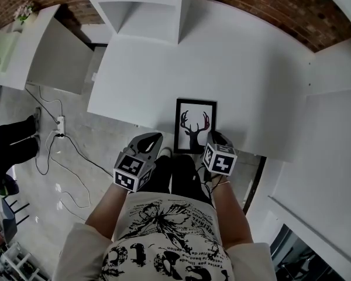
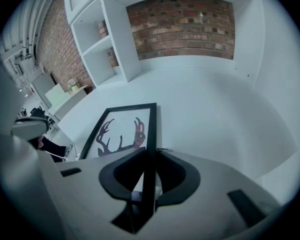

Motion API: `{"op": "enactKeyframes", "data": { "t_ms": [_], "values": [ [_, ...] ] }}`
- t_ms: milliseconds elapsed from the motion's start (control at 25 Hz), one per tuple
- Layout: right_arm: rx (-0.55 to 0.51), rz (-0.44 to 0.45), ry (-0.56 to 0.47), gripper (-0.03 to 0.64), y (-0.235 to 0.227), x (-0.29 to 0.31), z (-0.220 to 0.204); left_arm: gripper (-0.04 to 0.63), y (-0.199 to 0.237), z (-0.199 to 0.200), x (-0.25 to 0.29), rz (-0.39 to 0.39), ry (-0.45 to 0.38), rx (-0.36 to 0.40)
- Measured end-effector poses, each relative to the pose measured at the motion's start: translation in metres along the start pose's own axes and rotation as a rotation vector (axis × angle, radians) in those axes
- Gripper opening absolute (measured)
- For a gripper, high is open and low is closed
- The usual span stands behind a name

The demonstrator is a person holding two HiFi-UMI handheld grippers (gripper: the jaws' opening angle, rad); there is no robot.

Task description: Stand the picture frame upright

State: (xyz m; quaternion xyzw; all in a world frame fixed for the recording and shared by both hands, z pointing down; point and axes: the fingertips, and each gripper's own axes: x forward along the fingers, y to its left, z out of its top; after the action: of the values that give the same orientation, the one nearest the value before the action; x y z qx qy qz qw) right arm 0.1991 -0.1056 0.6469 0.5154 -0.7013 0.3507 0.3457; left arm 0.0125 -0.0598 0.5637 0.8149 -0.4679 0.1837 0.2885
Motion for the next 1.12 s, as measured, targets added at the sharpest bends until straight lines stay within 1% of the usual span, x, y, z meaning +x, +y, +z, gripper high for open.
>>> {"op": "enactKeyframes", "data": {
  "t_ms": [240,360,400,480,560,640,720,800,840,920,1040,1120],
  "values": [
    [0.023,-0.002,0.008,0.071,0.012,-0.005,-0.014,0.008,-0.004,-0.032,-0.004,-0.025,0.054,-0.022],
    [0.030,-0.008,-0.001,0.071,0.014,-0.007,-0.017,0.008,-0.008,-0.050,-0.002,-0.052,0.092,-0.062],
    [0.030,-0.013,-0.003,0.071,0.015,-0.008,-0.018,0.008,-0.009,-0.058,0.000,-0.065,0.108,-0.093],
    [0.032,-0.020,-0.004,0.071,0.015,-0.009,-0.018,0.008,-0.008,-0.071,0.003,-0.087,0.123,-0.182],
    [0.029,-0.025,-0.002,0.071,0.017,-0.010,-0.018,0.009,-0.007,-0.078,0.008,-0.124,0.105,-0.292],
    [0.024,-0.027,-0.002,0.071,0.019,-0.010,-0.018,0.013,-0.007,-0.079,0.012,-0.191,0.075,-0.418],
    [0.026,-0.026,-0.005,0.071,0.019,-0.009,-0.017,0.085,-0.009,-0.078,0.018,-0.270,0.047,-0.540],
    [0.029,-0.028,-0.010,0.071,0.019,-0.008,-0.017,0.109,-0.008,-0.075,0.023,-0.326,0.021,-0.621],
    [0.028,-0.030,-0.011,0.071,0.019,-0.008,-0.017,0.147,-0.007,-0.074,0.026,-0.344,0.017,-0.647],
    [0.022,-0.035,-0.010,0.071,0.018,-0.008,-0.018,0.186,-0.007,-0.077,0.033,-0.374,0.034,-0.672],
    [0.008,-0.038,-0.011,0.071,0.019,-0.008,-0.018,0.187,-0.012,-0.086,0.044,-0.426,0.080,-0.692],
    [-0.004,-0.041,-0.012,0.071,0.019,-0.008,-0.018,0.187,-0.018,-0.089,0.050,-0.480,0.098,-0.721]
  ]
}}
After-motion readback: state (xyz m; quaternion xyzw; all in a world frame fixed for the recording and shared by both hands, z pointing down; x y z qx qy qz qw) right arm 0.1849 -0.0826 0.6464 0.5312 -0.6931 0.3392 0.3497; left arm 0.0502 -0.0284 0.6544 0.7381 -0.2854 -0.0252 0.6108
